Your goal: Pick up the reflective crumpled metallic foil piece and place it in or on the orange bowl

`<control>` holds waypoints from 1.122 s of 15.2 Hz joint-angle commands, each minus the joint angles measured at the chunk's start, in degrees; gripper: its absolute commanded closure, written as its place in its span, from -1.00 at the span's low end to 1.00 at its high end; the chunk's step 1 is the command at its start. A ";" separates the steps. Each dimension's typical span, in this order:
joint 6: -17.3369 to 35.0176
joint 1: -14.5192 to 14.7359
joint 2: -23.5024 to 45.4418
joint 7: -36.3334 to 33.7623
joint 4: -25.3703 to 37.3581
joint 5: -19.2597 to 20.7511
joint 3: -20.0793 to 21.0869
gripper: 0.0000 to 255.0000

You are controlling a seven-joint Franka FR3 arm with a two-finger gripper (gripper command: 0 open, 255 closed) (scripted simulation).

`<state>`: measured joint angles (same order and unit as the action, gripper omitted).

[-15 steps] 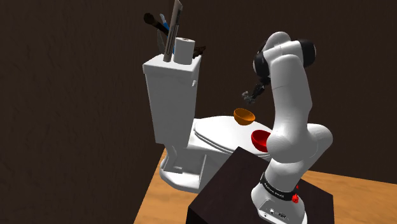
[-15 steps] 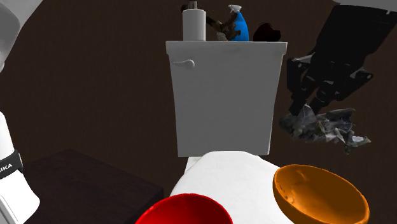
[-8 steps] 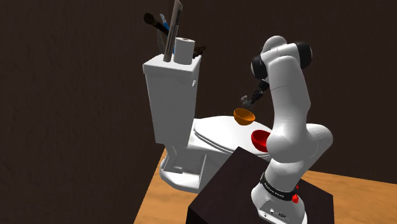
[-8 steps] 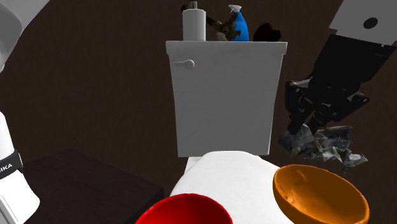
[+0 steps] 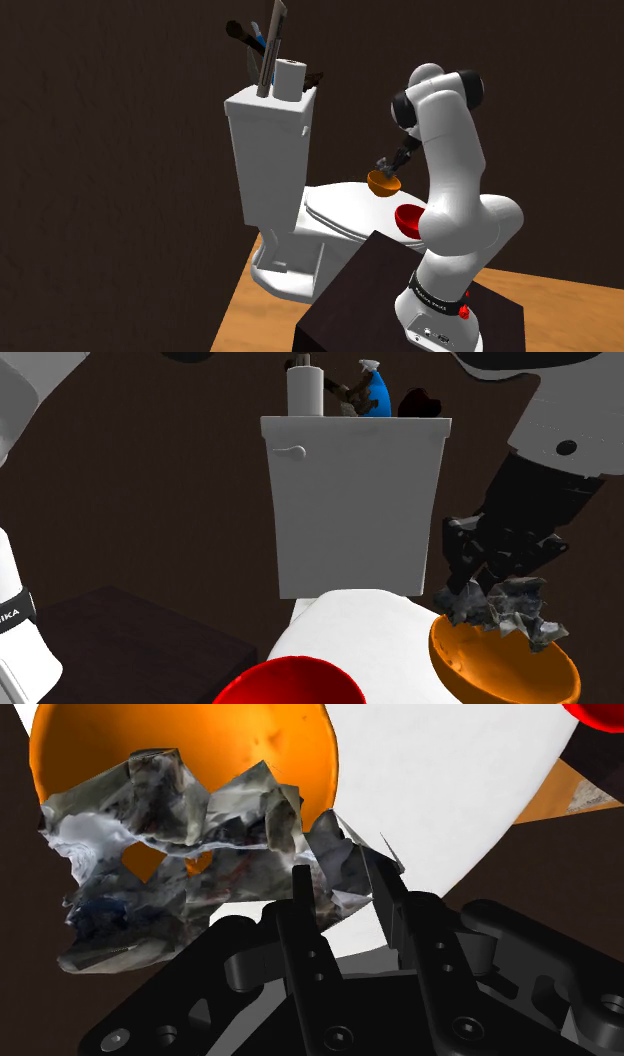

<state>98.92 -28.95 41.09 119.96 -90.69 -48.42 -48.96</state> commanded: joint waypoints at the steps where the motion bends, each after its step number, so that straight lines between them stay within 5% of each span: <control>1: 0.92 -0.40 1.10 0.57 -0.07 -0.77 0.62 1.00; 9: 0.92 -0.40 1.10 0.57 -0.07 -0.77 0.62 1.00; 10: 0.92 -0.40 1.10 0.57 -0.07 -0.77 0.62 -1.00; 17: -1.86 -1.41 0.22 -0.23 2.29 0.44 -0.19 -1.00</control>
<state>98.27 -29.90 41.58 120.14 -89.54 -48.43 -48.87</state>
